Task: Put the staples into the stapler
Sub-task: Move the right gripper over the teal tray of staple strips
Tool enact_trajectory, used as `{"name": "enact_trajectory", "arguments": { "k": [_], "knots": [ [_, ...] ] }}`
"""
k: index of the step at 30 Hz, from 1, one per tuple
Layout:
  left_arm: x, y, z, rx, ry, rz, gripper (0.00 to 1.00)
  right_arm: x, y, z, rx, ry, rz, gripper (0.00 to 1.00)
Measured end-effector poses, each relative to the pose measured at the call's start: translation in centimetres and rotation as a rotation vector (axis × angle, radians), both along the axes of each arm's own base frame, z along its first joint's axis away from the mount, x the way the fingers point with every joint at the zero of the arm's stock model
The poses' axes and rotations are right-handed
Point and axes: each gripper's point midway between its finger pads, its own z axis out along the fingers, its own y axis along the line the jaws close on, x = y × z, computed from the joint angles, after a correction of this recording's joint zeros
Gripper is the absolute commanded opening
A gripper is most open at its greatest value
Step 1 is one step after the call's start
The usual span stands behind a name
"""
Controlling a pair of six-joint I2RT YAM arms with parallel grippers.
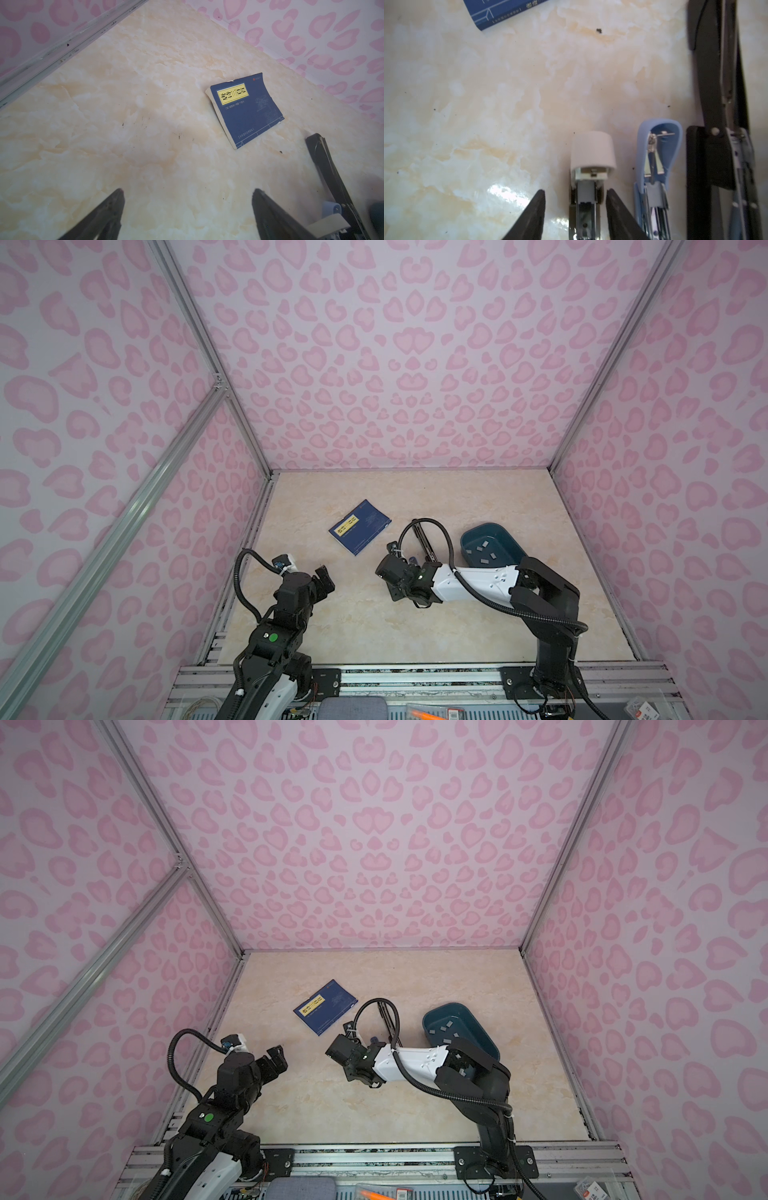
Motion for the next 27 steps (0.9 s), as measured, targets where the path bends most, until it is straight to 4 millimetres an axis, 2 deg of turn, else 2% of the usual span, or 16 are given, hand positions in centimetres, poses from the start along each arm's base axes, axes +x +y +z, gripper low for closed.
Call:
{"name": "enact_trajectory", "arguments": {
  "k": [4, 6, 8, 11, 13, 15, 17, 19, 21, 24, 27],
  "knots": [
    [-0.1, 0.0, 0.1, -0.004, -0.01, -0.001, 0.97, -0.1, -1.3, 2.4, 0.008, -0.041, -0.017, 0.55],
    [-0.1, 0.0, 0.1, -0.007, -0.015, -0.004, 0.97, -0.1, -2.3, 4.3, 0.012, -0.069, -0.032, 0.55],
    [-0.2, -0.1, 0.1, -0.01, -0.02, -0.007, 0.97, 0.3, -3.6, 6.9, 0.03, -0.107, -0.057, 0.51],
    [-0.2, -0.2, 0.0, -0.013, -0.022, -0.012, 0.97, 1.8, -7.2, 10.6, 0.044, -0.153, -0.123, 0.43],
    [-0.2, -0.3, -0.1, -0.013, -0.016, -0.02, 0.97, 3.0, -11.0, 12.9, 0.041, -0.184, -0.198, 0.4],
    [-0.2, -0.3, -0.2, -0.013, -0.013, -0.021, 0.97, 3.7, -14.5, 13.7, 0.026, -0.194, -0.26, 0.37],
    [-0.2, -0.3, -0.3, -0.012, -0.007, -0.021, 0.97, 4.1, -19.7, 13.1, -0.017, -0.185, -0.352, 0.35],
    [-0.2, -0.3, -0.3, -0.006, -0.005, -0.026, 0.97, 3.8, -23.9, 11.4, -0.059, -0.14, -0.425, 0.33],
    [-0.2, -0.4, -0.3, -0.006, -0.005, -0.026, 0.97, 3.4, -27.1, 9.7, -0.092, -0.08, -0.478, 0.31],
    [-0.2, -0.3, -0.4, -0.004, -0.001, -0.025, 0.97, 3.1, -29.4, 7.5, -0.106, 0.001, -0.518, 0.28],
    [-0.1, -0.1, -0.8, 0.009, 0.015, -0.014, 0.97, 2.4, -29.7, 4.9, -0.109, 0.099, -0.505, 0.26]
  ]
}}
